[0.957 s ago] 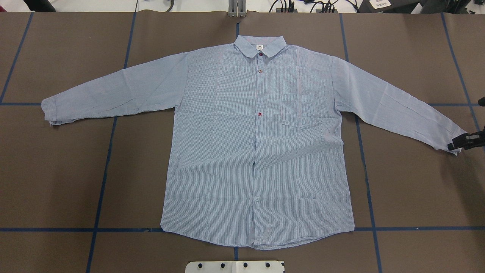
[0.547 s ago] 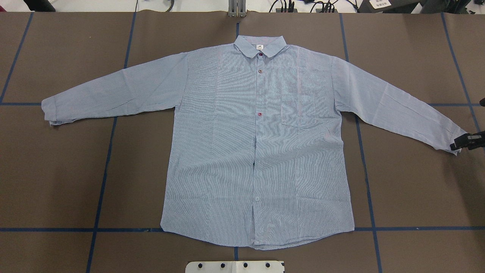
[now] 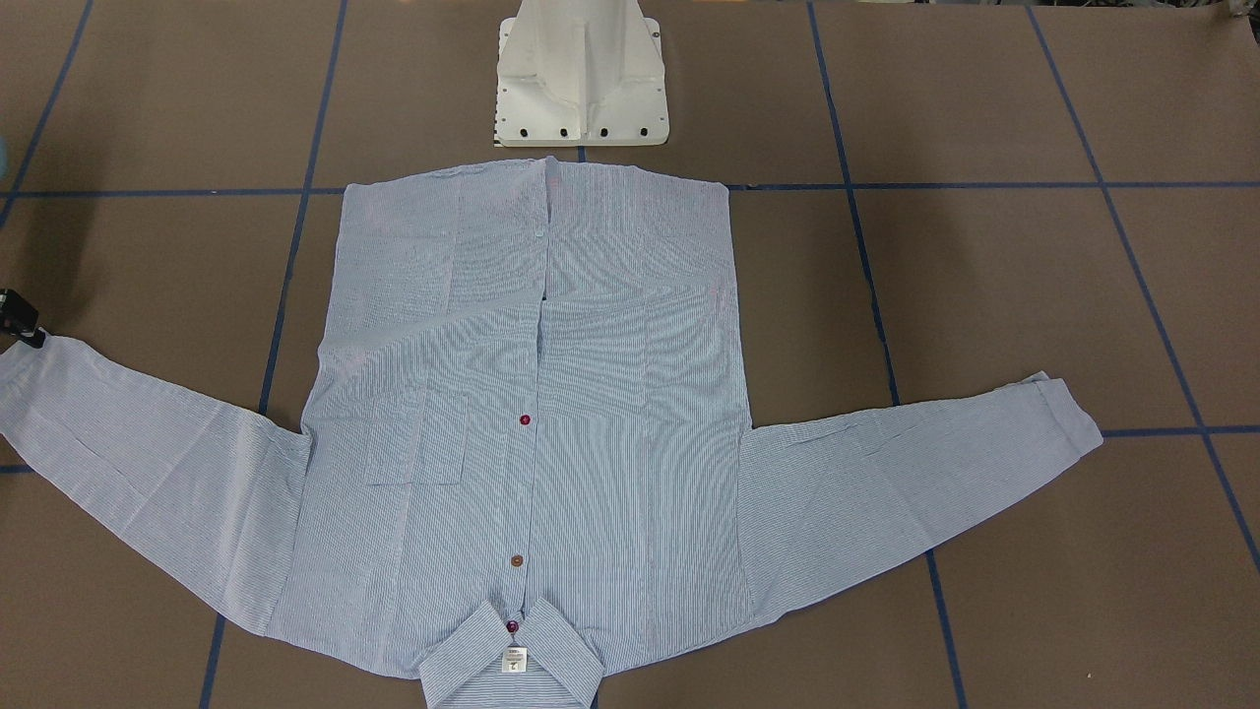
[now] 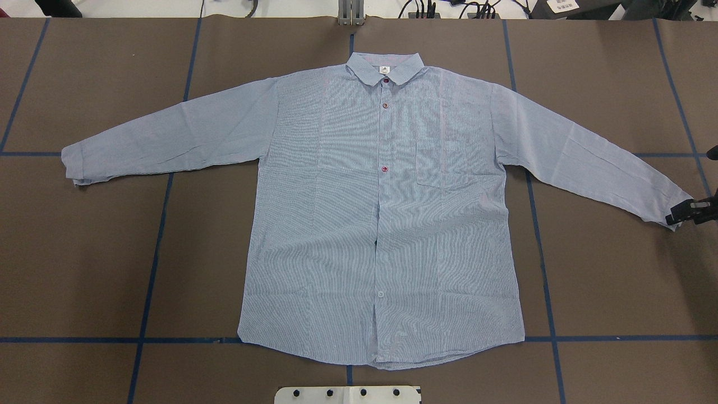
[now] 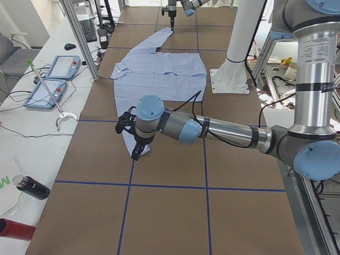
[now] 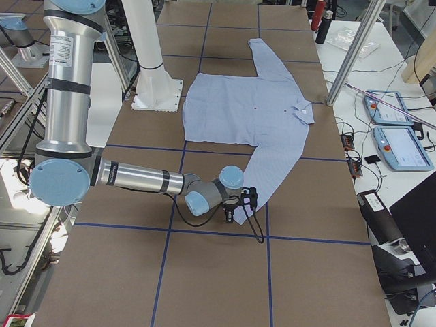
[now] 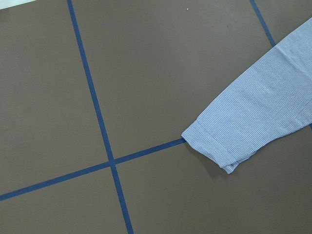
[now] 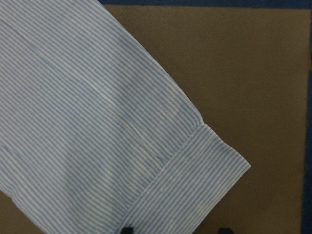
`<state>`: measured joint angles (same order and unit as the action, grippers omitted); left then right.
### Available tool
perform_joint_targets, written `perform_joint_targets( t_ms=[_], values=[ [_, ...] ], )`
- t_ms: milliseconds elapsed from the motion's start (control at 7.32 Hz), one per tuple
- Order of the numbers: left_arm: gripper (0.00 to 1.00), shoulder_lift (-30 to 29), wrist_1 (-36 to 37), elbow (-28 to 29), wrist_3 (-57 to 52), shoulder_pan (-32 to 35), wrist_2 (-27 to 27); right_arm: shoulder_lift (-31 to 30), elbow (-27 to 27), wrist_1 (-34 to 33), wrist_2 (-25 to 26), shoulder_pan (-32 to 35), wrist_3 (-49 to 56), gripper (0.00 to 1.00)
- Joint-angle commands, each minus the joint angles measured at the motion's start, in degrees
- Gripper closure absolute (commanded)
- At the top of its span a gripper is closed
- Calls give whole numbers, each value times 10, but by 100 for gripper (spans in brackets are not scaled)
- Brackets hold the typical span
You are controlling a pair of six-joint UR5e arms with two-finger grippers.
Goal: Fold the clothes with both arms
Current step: 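Lower the right gripper onto the cuff of the sleeve nearest it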
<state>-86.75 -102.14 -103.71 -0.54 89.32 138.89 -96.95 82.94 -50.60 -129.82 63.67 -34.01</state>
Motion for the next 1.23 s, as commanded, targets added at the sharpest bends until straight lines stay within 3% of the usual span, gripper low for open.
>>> perform_joint_targets(
  t_ms=[0,683,820,1094],
  values=[
    [0,0,0,1,0,0,1,1,0,-3,0,-6,0,38],
    [0,0,2,0,0,1,0,3,13,-14,-6,22,0,92],
    [0,0,3,0,0,1,1,3,18,-15,-6,29,-1,100],
    [0,0,3,0,1,1,1,1,21,-17,-3,29,-1,100]
  ],
)
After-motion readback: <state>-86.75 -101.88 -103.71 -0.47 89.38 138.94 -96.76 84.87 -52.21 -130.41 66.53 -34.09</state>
